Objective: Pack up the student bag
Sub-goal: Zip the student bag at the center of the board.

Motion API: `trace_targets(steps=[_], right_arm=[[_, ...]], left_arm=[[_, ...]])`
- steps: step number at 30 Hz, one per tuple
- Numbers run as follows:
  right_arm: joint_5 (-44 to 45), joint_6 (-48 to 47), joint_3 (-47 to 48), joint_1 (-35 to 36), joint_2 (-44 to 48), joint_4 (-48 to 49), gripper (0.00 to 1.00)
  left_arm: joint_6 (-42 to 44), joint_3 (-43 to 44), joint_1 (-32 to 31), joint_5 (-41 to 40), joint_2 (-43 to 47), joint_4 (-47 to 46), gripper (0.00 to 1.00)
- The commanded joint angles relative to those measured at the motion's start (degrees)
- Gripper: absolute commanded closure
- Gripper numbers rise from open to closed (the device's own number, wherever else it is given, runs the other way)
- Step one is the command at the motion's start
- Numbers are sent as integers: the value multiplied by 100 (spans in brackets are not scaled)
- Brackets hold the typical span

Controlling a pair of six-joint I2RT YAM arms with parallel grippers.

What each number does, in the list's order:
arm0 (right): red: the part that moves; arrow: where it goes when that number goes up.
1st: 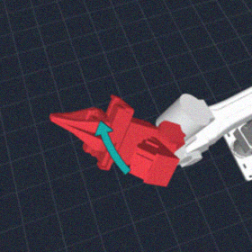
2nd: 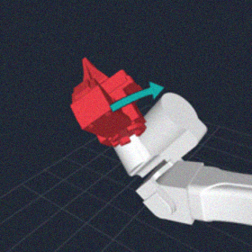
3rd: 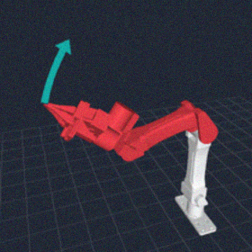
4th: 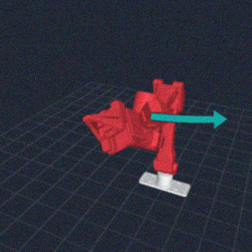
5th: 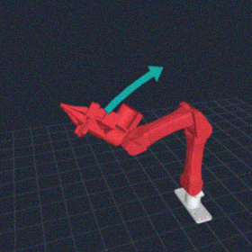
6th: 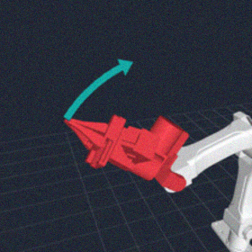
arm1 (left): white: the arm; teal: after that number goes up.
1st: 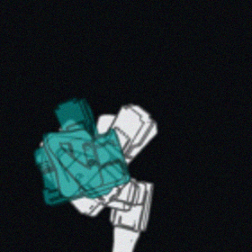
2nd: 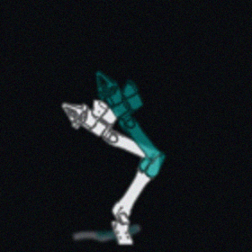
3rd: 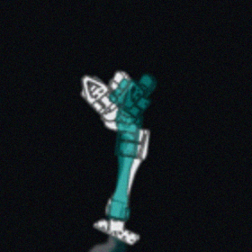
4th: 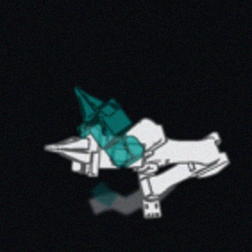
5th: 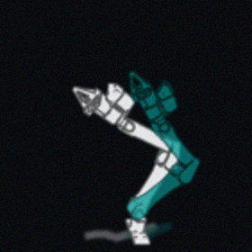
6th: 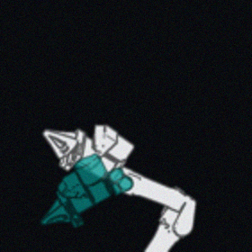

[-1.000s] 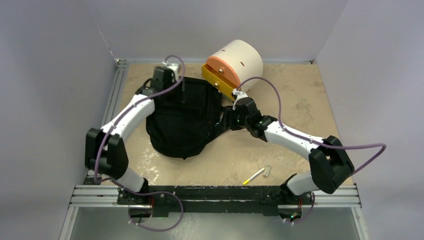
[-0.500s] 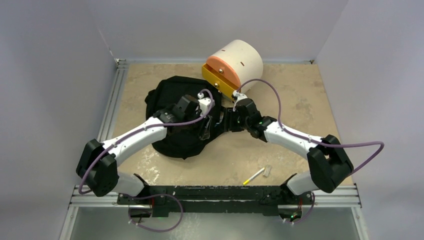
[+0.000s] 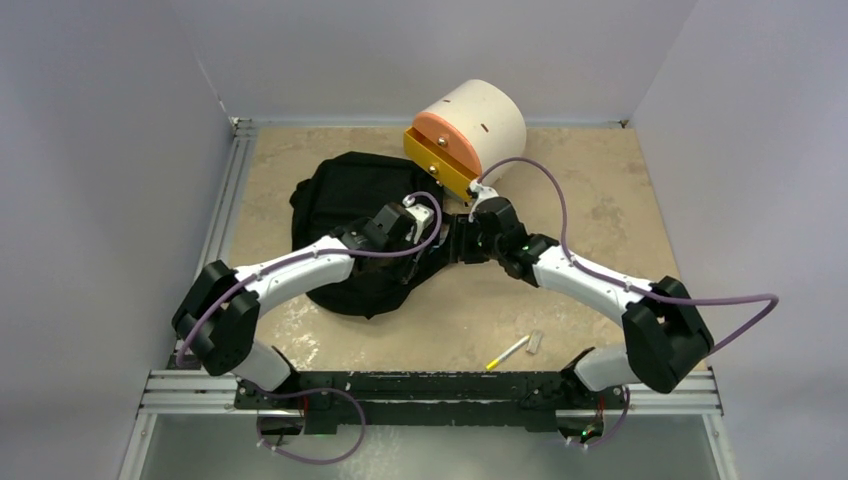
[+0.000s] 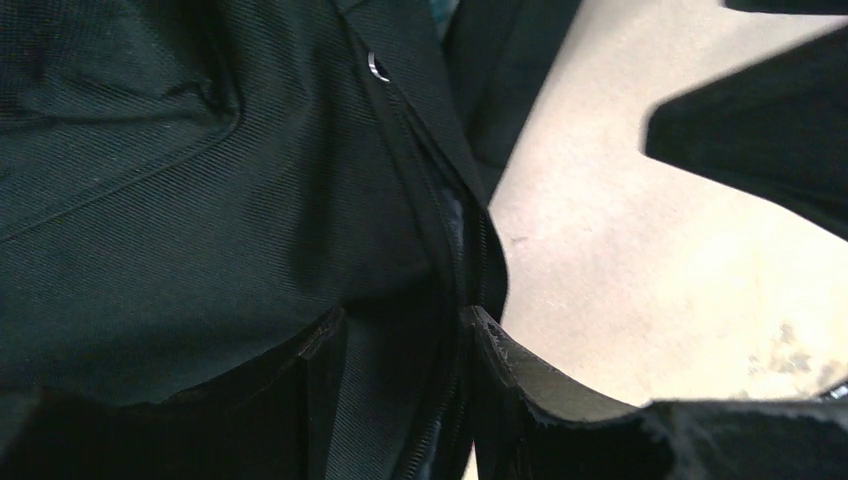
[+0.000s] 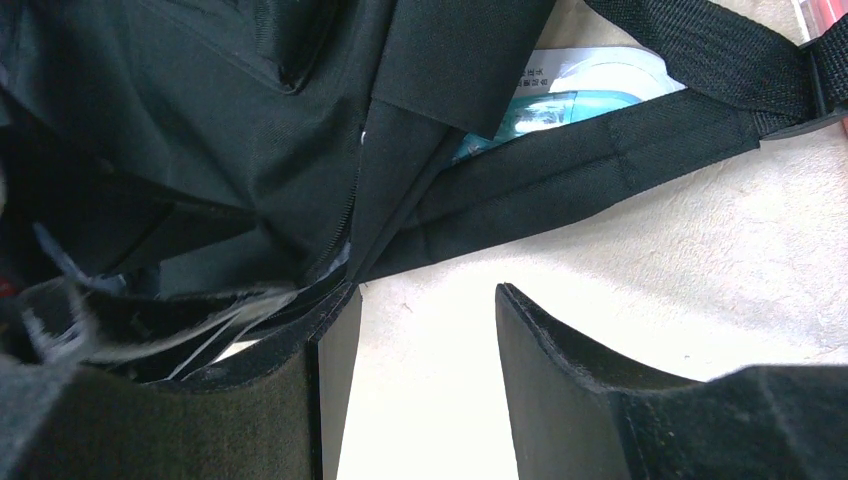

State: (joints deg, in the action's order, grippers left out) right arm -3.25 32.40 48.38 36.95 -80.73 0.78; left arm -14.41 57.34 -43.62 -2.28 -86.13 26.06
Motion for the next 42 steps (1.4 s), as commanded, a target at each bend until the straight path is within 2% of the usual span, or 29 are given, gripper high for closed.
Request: trace_targets(steps=[1,7,12,16,20,27,31,33,39,42], right_arm=[[-89,80,-43,-18,254,121,45],[-37,73,-52,-23,349,60,45],[-68,93,-73,-24,359,62,45],[-121,138,-116,-23,377,95,45],[-184,156,-135,-27,399,117,45],[-164,164,-130,-23,493,63,45],[-137,181,-135,-23,540,54,44],[-141,181,-140,-22,549,53,44],[-181,193,-162,-25,576,85,44],[-202,202,-160,-23,557,114,44]], left_arm=[[-68,129,-78,-603,-211,-419,56],[55,201,-278,-867,-398,-293,56],[-24,94,-367,-441,-61,-297,55],[-163,-58,-448,-409,94,-310,54],[-174,-179,-505,-726,33,-297,53],[-66,-92,-551,-1734,-420,-122,54],[-193,34,-552,-2118,-561,3,60],[-240,55,-552,-2193,-555,18,66],[-430,170,-553,-2412,-365,146,97],[-583,219,-545,-2659,-228,273,100]])
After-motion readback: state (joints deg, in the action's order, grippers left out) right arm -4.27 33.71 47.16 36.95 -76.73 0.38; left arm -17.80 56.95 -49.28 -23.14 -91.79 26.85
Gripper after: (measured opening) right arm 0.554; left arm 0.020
